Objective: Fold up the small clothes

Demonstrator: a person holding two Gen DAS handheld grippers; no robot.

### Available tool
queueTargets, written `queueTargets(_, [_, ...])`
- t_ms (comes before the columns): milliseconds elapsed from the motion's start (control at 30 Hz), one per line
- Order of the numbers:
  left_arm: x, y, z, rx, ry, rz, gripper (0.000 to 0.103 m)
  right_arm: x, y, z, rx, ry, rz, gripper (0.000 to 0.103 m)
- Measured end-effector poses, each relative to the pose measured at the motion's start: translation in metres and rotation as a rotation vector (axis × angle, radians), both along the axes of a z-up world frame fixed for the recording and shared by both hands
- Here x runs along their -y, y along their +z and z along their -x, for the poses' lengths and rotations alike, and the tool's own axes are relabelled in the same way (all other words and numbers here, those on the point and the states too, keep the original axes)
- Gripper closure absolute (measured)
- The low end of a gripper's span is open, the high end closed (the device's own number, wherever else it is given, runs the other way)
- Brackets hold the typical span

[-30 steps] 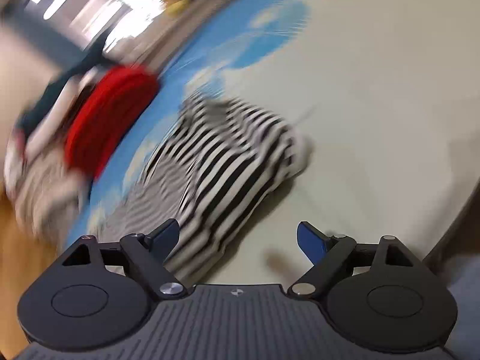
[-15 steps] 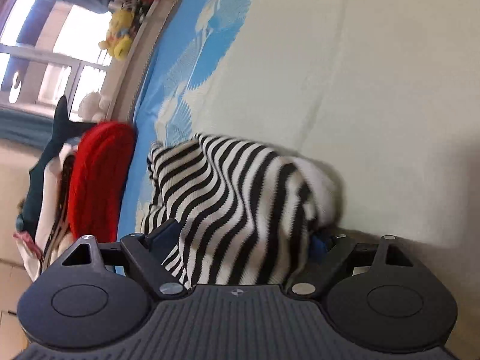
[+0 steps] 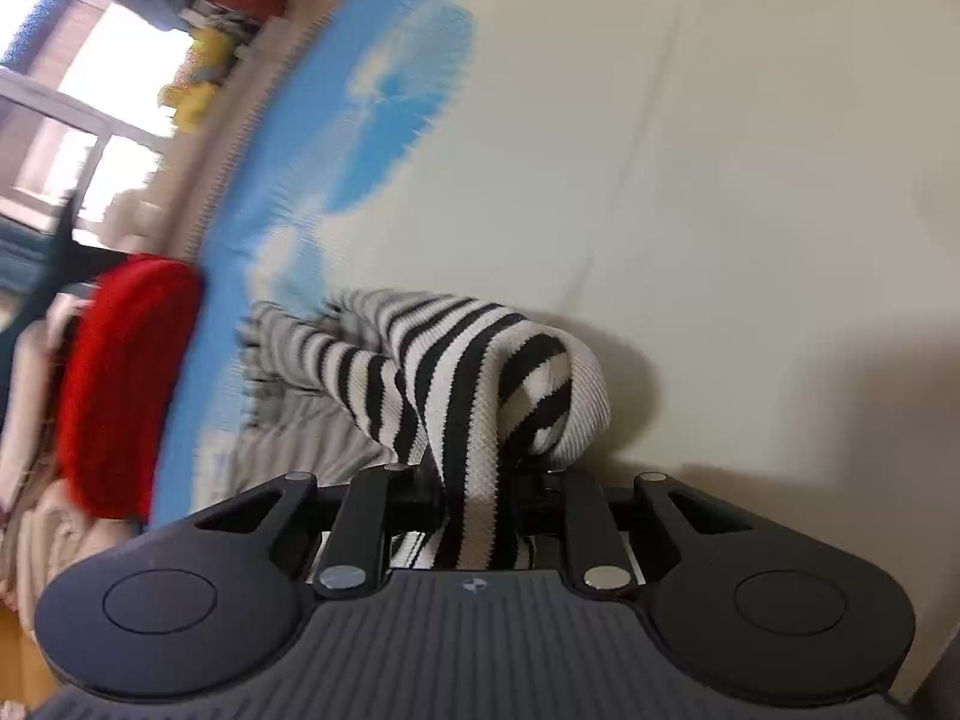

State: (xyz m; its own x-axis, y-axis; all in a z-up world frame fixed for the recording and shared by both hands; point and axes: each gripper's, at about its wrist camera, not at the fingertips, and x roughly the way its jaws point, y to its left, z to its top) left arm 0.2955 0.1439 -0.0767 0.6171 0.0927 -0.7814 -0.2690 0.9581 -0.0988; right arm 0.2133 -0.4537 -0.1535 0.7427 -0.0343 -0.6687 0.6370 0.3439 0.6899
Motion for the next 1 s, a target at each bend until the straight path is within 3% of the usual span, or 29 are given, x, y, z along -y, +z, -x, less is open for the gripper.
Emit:
queueTargets(100, [-0.002, -0.001, 0.002, -0.004, 0.001, -0.008, 0.000, -0.021, 0.037, -0.012, 0.025, 0.071, 0.180, 0.084])
queueTargets(167, [-0.001, -0.004, 0.001, -0.020, -0.006, -0.026, 0.000, -0.056, 0.081, -0.026, 0.080, 0.164, 0.391, 0.085])
queueTargets(300, [-0.008, -0.009, -0.001, -0.044, 0.002, -0.053, 0.000, -0.191, 0.155, -0.051, 0.275, 0.494, 0.859, 0.085])
queueTargets(367, [-0.017, -0.008, 0.000, -0.040, 0.028, -0.049, 0.000, -0.269, 0.157, -0.052, 0.353, 0.702, 1.069, 0.085])
queueTargets(433, [-0.028, -0.006, 0.001, -0.034, 0.065, -0.043, 0.000, -0.349, 0.130, -0.039, 0.398, 0.958, 1.294, 0.085])
queueTargets(467, [-0.033, -0.005, 0.002, -0.031, 0.082, -0.037, 0.000, -0.380, 0.108, -0.030, 0.400, 1.083, 1.359, 0.085])
queueTargets(567, [-0.046, -0.003, 0.007, -0.029, 0.116, -0.010, 0.000, -0.428, 0.044, -0.012, 0.311, 1.381, 1.363, 0.085])
queueTargets(600, [-0.048, -0.003, 0.008, -0.030, 0.114, 0.000, 0.000, -0.433, 0.026, -0.010, 0.274, 1.427, 1.338, 0.085])
queueTargets(667, [-0.049, -0.003, 0.010, -0.030, 0.103, 0.006, 0.000, -0.437, 0.010, -0.005, 0.267, 1.410, 1.340, 0.084])
queueTargets(733, [-0.048, -0.002, 0.012, -0.025, 0.094, 0.008, 0.000, -0.434, 0.013, -0.005, 0.281, 1.383, 1.315, 0.080])
queueTargets(867, [-0.044, -0.002, 0.012, -0.023, 0.077, 0.027, 0.000, -0.424, 0.032, -0.013, 0.315, 1.419, 1.095, 0.043])
queueTargets(900, [-0.043, -0.002, 0.011, -0.021, 0.072, 0.033, 0.000, -0.425, 0.035, -0.010, 0.323, 1.447, 1.042, 0.039])
queueTargets(1000, [-0.036, 0.002, 0.013, 0.008, 0.041, 0.049, 0.000, -0.408, 0.057, 0.017, 0.379, 1.478, 0.971, 0.045])
